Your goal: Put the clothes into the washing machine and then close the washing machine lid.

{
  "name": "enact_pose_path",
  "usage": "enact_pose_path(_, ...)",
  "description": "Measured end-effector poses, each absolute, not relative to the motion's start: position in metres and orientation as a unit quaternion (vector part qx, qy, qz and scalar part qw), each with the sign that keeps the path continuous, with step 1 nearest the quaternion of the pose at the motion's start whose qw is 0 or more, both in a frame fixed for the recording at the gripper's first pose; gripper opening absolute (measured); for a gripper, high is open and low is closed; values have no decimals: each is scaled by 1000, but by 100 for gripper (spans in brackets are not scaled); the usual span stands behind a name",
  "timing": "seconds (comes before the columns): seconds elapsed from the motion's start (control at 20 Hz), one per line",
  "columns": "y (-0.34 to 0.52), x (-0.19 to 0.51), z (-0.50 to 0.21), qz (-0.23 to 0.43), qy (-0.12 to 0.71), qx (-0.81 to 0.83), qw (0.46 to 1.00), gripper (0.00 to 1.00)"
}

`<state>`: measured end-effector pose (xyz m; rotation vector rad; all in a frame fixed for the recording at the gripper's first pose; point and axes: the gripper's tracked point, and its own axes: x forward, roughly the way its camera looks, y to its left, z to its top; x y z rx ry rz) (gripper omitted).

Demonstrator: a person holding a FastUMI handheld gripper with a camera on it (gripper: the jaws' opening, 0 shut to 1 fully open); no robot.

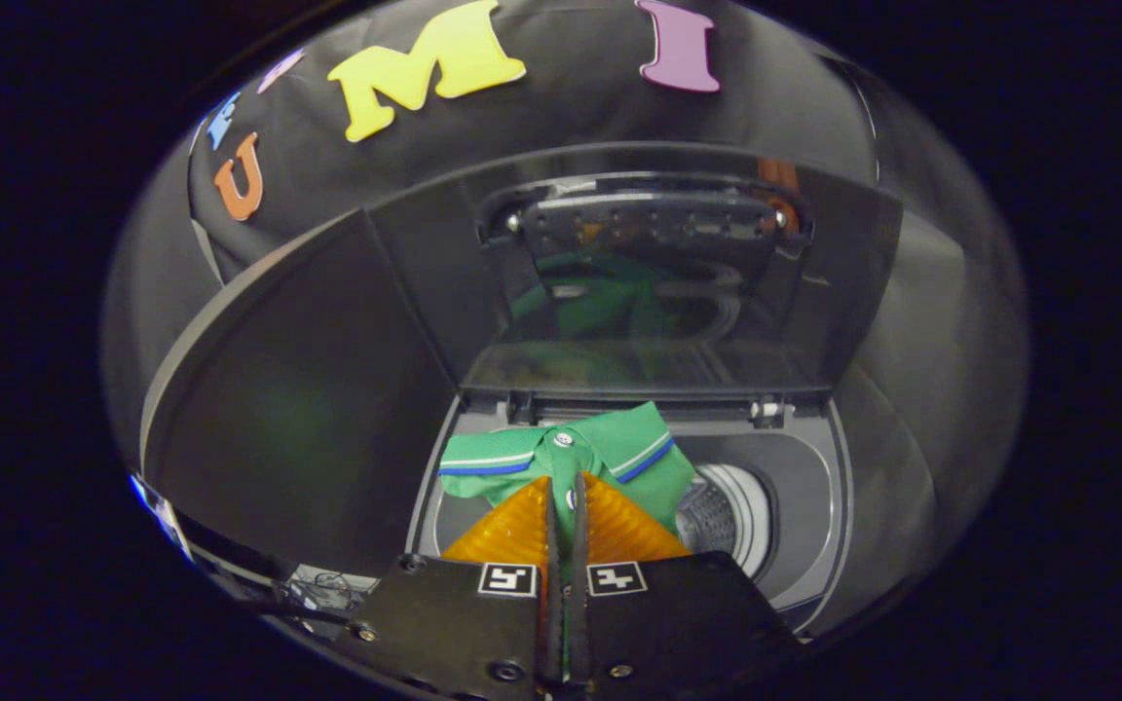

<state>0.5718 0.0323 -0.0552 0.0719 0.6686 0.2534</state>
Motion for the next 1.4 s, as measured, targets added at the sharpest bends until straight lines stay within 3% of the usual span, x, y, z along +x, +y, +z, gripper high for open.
enact_pose_path(0.7,-4,565,-158,23,469,101,877,6)
enact_pose_path(1.35,-16,561,-163,15,473,78,878,14)
enact_pose_path(1.4,-14,563,-161,21,464,78,882,19)
